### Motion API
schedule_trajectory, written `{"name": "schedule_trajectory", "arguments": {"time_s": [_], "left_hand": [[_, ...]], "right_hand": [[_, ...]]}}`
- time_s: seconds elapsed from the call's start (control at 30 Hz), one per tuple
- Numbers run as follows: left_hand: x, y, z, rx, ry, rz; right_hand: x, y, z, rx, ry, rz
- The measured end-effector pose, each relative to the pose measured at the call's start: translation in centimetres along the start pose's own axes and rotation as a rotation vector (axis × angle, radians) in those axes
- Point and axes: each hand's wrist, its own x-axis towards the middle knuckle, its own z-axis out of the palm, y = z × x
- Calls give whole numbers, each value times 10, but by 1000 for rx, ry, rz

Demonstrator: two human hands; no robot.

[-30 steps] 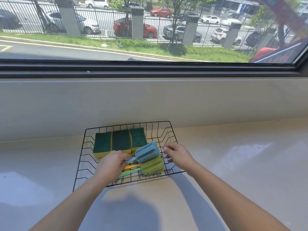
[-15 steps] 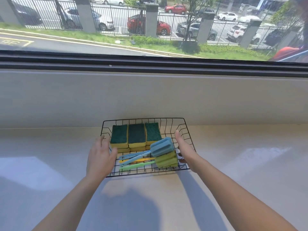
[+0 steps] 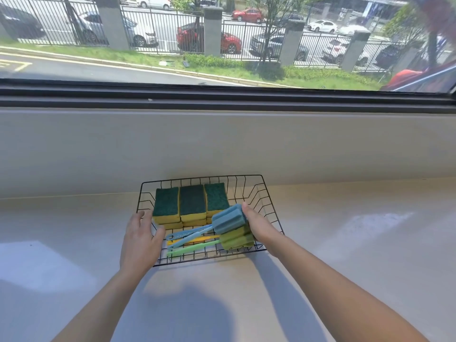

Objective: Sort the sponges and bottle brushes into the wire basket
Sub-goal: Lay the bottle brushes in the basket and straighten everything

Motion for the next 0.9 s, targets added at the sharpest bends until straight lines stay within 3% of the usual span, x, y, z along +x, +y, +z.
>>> {"name": "schedule_trajectory", "arguments": {"time_s": [0.57, 0.9], "left_hand": [[-1, -1, 3, 86, 10, 7], [-1, 1, 4, 132, 10, 15]], "right_hand": [[5, 3, -11, -55, 30, -61], [0, 2, -3, -209, 12, -85]]}}
